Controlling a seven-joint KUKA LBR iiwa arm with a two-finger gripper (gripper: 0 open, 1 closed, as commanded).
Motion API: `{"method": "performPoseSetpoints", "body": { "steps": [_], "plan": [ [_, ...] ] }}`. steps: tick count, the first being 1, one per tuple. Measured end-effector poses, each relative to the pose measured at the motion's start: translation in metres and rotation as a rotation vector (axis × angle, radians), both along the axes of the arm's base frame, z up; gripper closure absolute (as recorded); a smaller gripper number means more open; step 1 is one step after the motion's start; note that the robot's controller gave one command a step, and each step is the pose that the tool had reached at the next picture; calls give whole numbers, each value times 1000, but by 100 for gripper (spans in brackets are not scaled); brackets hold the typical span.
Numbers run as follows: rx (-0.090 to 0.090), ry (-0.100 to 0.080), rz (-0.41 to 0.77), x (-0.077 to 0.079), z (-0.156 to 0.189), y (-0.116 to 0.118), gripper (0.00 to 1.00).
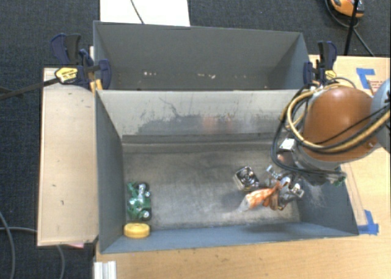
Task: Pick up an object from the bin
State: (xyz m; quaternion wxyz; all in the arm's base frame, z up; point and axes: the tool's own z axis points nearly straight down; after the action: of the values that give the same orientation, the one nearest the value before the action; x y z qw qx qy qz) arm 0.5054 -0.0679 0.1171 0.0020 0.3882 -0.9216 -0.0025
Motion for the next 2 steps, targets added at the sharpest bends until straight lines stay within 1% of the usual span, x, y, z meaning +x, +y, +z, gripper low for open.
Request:
{"method": "performPoseSetpoints", "body": {
  "steps": [2],
  "plan": [
    [-2,-9,-2,2,39,-1,100]
  ]
}}
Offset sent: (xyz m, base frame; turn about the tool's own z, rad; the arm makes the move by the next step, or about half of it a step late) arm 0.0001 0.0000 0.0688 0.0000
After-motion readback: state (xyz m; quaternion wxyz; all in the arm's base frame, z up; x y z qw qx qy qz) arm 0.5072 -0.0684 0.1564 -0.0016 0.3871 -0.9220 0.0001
